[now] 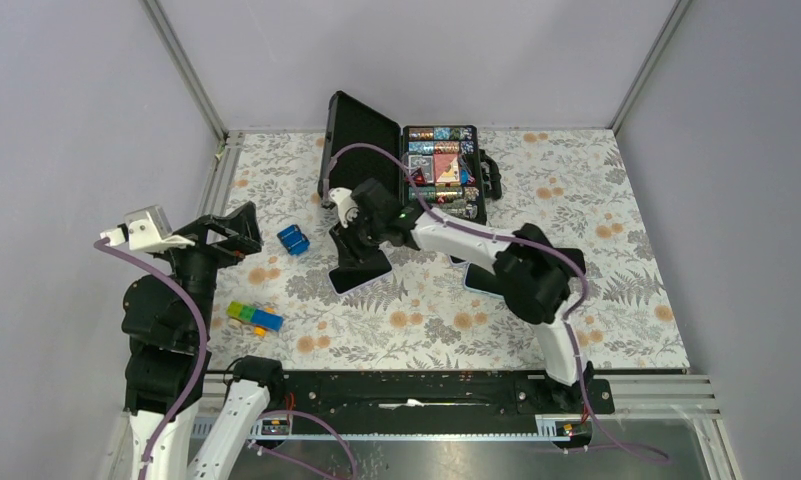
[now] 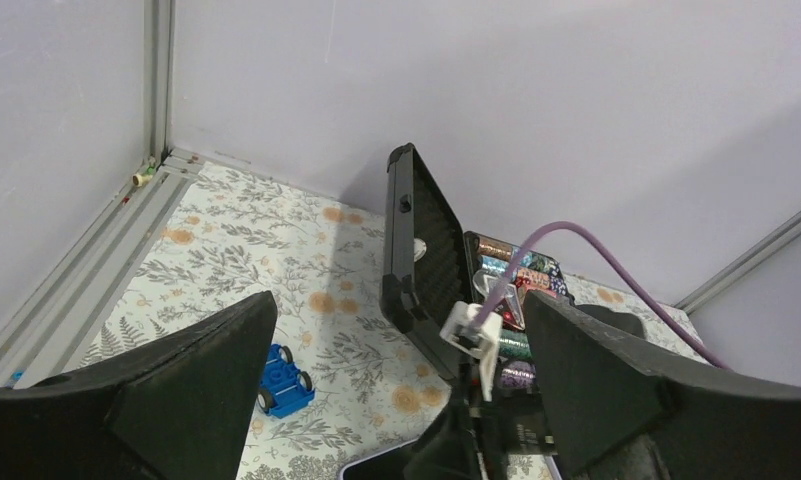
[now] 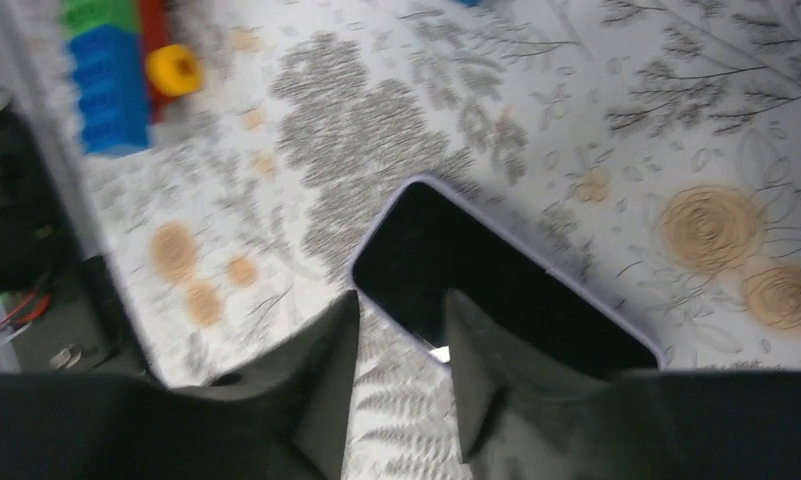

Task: Take the phone out of the phone case
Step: Pick up the phone at the center of the board.

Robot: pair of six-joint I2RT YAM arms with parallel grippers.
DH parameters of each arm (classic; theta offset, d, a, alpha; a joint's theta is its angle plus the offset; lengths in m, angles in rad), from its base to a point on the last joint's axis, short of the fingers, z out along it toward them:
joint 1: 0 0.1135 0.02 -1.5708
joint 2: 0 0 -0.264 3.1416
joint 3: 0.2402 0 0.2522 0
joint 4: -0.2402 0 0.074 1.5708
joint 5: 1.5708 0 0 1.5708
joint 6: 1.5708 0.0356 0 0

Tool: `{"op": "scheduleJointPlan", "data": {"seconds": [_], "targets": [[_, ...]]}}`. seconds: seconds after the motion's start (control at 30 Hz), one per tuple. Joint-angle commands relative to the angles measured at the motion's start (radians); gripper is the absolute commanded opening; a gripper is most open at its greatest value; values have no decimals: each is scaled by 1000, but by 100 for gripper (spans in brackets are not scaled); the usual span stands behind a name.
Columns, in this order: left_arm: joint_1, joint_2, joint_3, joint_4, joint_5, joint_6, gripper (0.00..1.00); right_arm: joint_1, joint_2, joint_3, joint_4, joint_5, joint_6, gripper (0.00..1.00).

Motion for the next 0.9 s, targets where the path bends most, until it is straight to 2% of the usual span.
{"op": "scheduleJointPlan", "data": {"seconds": [0.0, 0.07, 0.17, 0.3, 0.43, 0.57, 0.73, 0.87], "targets": [[3, 4, -5, 18, -35, 12, 99, 19, 87, 97, 48, 264, 62, 33], [3, 10, -12, 18, -27, 11, 99, 26, 106, 57, 124, 376, 114, 26], [3, 21, -13, 20, -17, -5, 99, 36, 144, 38, 175, 553, 170, 26], [3, 30, -19, 27, -9, -12, 99, 41, 174, 25, 177, 677, 226, 26], [3, 40, -17, 28, -10, -18, 99, 41, 190, 29, 141, 736, 263, 27], [3, 42, -24, 30, -7, -33, 99, 44, 191, 11, 132, 727, 272, 27], [3, 37, -30, 25, -5, -43, 99, 52, 137, -23, 72, 769, 239, 39], [3, 36, -34, 27, 7, -57, 99, 54, 93, -61, 30, 771, 224, 40]]}}
